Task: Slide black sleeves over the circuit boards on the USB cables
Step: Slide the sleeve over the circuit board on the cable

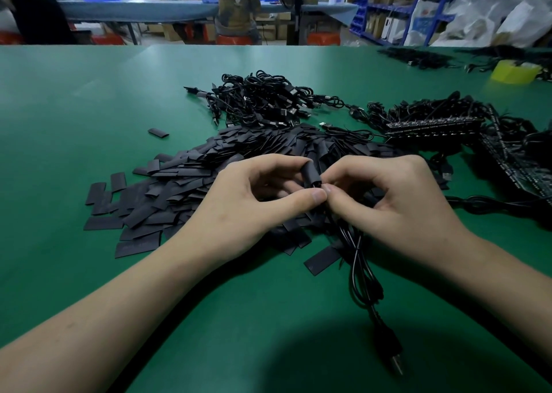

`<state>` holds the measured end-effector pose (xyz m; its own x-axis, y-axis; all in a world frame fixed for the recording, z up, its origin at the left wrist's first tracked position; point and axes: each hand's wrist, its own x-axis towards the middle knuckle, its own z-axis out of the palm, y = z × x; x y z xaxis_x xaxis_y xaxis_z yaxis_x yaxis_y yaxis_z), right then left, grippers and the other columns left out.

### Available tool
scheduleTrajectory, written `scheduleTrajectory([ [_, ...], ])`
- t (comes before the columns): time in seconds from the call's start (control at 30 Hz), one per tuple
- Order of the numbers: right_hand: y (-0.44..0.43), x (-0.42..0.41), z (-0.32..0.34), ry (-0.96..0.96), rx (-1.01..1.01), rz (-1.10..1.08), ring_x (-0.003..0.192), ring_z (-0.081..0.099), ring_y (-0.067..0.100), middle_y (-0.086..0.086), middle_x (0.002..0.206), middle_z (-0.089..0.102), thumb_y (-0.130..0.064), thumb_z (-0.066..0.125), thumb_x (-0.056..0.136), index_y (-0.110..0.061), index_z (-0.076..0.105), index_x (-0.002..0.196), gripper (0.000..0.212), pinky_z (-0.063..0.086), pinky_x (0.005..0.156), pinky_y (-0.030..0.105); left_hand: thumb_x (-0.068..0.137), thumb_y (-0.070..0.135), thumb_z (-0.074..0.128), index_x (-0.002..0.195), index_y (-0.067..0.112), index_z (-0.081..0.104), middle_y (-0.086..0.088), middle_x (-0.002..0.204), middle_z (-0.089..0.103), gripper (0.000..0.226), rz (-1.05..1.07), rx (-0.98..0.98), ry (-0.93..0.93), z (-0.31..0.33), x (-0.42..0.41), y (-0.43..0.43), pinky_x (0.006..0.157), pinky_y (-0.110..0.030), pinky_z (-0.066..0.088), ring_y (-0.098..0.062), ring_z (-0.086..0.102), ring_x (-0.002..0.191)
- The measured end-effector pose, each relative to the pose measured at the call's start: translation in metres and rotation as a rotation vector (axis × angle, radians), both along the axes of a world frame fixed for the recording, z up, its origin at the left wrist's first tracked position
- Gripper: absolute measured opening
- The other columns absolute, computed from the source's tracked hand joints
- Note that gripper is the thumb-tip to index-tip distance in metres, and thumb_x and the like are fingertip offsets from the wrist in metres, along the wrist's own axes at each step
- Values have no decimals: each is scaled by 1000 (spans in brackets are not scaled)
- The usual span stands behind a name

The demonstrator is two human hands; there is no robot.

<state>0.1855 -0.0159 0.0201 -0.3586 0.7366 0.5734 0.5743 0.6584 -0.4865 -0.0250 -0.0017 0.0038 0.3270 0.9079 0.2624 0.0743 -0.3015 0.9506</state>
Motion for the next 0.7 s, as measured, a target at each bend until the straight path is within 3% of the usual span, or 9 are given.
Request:
scheduleTrajectory([
  [0.17,0,0,0,-21,-8,14,56,64,25,-1,66,68,-27,67,92,-21,74,87,10,50,55,41,74,34,83,112,14,74,-8,92,77,44,9,9,-4,3,1,-3,81,-21,57,-9,67,82],
  [0.37,2,2,0,42,-26,-30,59,64,20,-1,67,68,-18,69,92,-21,73,84,9,49,57,39,74,30,86,109,18,76,-3,89,77,38,19,80,96,3,3,-6,84,-26,58,-10,70,81],
  [0.57,-3,-1,3,53,-83,60,61,65,20,3,67,68,-16,70,87,-19,73,89,5,51,58,37,76,38,81,113,17,75,-9,97,78,43,39,55,5,7,1,-6,85,-24,57,-10,71,88],
  [0.7,-3,1,4,38,-68,72,60,66,19,3,67,69,-11,76,89,-14,74,88,4,51,58,39,76,32,79,114,19,75,-10,101,78,40,1,47,-4,9,3,-8,85,-19,55,-10,72,91],
])
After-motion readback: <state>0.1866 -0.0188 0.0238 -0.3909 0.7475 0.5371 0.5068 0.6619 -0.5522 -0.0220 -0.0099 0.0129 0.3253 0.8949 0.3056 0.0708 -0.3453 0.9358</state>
